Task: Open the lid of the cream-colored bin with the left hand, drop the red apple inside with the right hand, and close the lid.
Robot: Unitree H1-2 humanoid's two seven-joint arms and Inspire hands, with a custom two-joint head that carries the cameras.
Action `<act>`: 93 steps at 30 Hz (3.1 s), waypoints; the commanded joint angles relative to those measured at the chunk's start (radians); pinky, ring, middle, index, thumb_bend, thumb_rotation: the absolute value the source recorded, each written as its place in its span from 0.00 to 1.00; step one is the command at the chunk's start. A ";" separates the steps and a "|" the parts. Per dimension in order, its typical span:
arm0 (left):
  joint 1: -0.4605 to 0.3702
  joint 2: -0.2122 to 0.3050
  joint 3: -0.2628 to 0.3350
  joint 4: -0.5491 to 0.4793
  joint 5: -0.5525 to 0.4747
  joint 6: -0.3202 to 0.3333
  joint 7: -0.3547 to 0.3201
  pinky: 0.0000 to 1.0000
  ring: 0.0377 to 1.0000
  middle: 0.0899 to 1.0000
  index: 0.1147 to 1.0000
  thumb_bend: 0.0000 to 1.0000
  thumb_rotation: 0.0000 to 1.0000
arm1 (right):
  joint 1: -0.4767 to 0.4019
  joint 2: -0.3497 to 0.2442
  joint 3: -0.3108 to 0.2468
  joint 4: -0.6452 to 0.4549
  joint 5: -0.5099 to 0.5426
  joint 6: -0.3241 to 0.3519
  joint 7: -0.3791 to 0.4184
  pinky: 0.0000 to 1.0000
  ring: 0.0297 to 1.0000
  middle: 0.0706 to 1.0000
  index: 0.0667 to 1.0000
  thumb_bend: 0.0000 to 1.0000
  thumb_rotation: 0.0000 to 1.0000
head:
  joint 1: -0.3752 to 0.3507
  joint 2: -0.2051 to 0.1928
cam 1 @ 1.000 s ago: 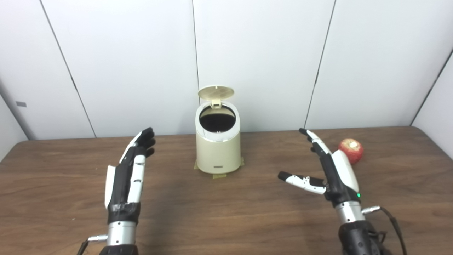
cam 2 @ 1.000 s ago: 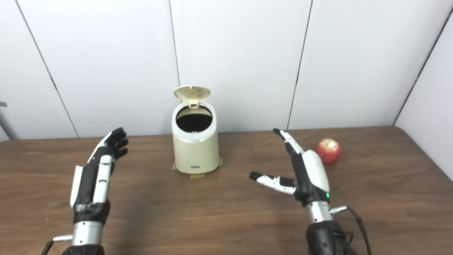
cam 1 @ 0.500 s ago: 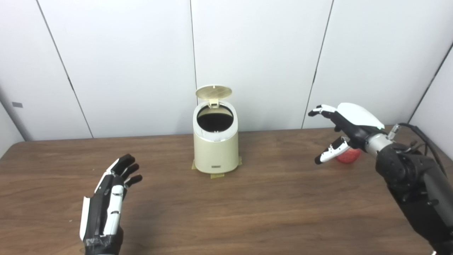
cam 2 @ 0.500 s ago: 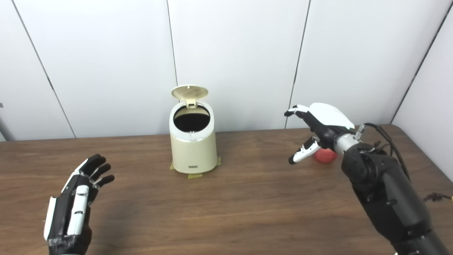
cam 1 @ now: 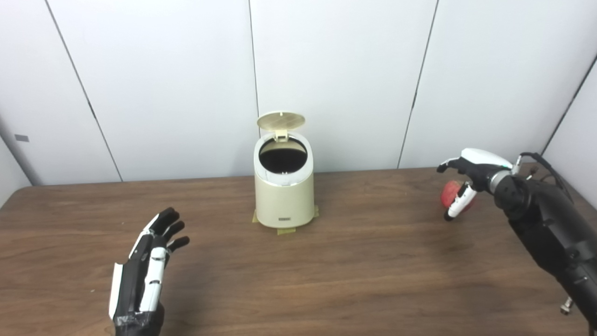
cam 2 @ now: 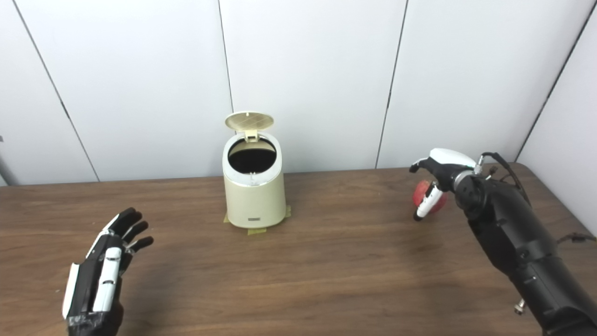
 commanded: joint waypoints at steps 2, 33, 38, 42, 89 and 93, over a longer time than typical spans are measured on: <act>0.000 -0.016 -0.009 -0.049 0.019 -0.017 0.010 0.73 0.82 0.83 0.81 0.25 0.71 | -0.090 -0.016 0.003 0.041 0.003 -0.024 -0.035 0.77 0.90 0.96 0.81 0.88 0.14 | 0.004 0.002; -0.002 -0.014 -0.017 -0.051 0.043 -0.009 0.026 0.70 0.81 0.82 0.80 0.28 0.72 | -0.115 0.045 0.063 0.129 0.074 -0.095 -0.108 0.70 0.87 0.94 0.86 0.96 0.17 | 0.016 0.002; -0.001 -0.015 -0.019 -0.052 0.041 -0.011 0.025 0.70 0.81 0.82 0.80 0.28 0.71 | -0.120 0.048 0.073 0.092 0.086 -0.087 -0.058 0.73 0.90 0.96 0.89 0.94 0.17 | 0.016 0.000; -0.001 -0.012 -0.019 -0.049 0.043 -0.017 0.023 0.70 0.81 0.83 0.80 0.28 0.72 | -0.116 0.048 0.071 0.058 0.090 -0.089 -0.041 0.74 0.90 0.96 0.89 0.97 0.18 | 0.015 0.001; 0.003 -0.010 -0.020 -0.070 0.043 0.010 0.023 0.67 0.79 0.82 0.79 0.28 0.72 | -0.113 0.013 0.219 0.118 -0.215 -0.266 -0.276 0.28 0.37 0.42 0.51 0.51 0.00 | 0.012 0.015; 0.002 -0.010 -0.020 -0.069 0.040 0.009 0.022 0.67 0.80 0.82 0.79 0.29 0.72 | -0.115 0.021 0.211 0.126 -0.222 -0.243 -0.279 0.30 0.36 0.42 0.51 0.51 0.00 | 0.012 0.013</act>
